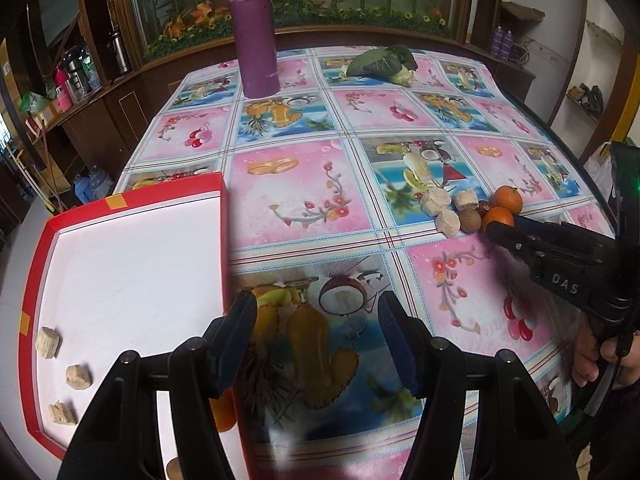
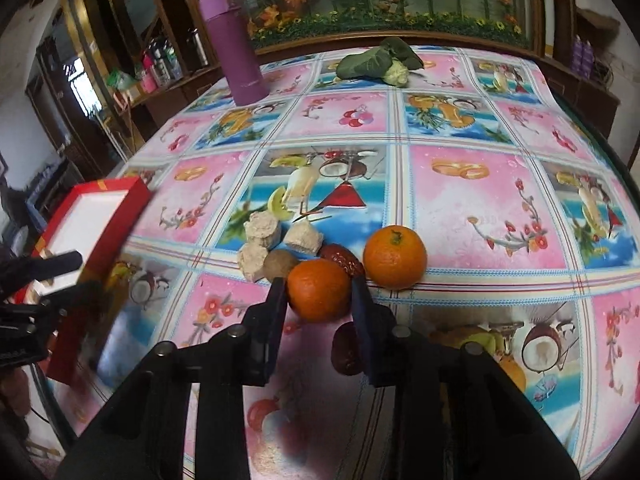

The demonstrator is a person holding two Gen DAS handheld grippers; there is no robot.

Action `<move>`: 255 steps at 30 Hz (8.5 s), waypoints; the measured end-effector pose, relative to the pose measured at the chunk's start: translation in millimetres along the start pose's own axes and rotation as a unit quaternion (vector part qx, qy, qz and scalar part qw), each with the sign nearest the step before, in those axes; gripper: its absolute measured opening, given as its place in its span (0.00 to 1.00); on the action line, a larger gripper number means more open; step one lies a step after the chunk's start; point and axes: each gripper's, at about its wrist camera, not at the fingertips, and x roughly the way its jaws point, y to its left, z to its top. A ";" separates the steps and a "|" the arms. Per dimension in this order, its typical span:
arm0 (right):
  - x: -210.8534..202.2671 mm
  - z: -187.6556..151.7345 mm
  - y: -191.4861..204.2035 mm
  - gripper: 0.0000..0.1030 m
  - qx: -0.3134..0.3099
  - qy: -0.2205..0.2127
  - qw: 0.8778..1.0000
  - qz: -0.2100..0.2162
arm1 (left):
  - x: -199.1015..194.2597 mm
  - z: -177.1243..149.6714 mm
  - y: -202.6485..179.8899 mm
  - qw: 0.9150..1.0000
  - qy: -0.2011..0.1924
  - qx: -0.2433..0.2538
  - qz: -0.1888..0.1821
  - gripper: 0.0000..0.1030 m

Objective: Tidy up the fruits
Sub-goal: 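Move both open tools back toward the fruit pile, then grasp an orange with the right tool while the left tool grasps a beige cube, then carry the orange and beige cube into the white tray and release both, then move both open tools back toward the fruit pile, then grasp an orange with the right tool while the left tool grasps a small brown fruit, then carry the orange and brown fruit into the white tray and release both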

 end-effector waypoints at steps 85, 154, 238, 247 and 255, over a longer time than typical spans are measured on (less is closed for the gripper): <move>73.1 15.9 264.0 0.34 -0.160 0.041 0.979 0.123 | -11.4 -33.7 184.8 0.982 -0.042 -0.170 0.073 0.20; -20.6 20.3 -61.3 0.43 0.068 -0.021 0.997 -0.007 | 62.8 39.0 -102.4 0.996 0.014 0.040 -0.079 0.52; 105.2 37.7 297.8 0.37 -0.181 0.078 0.974 0.115 | 21.8 2.4 232.0 0.983 0.024 -0.169 0.067 0.21; 108.0 36.6 299.9 0.39 -0.185 0.094 0.972 0.110 | 27.8 3.9 237.2 0.981 0.044 -0.177 0.070 0.23; 71.4 46.1 271.2 0.45 -0.142 0.058 0.976 0.153 | -5.3 -3.7 227.4 0.976 0.001 -0.190 0.107 0.55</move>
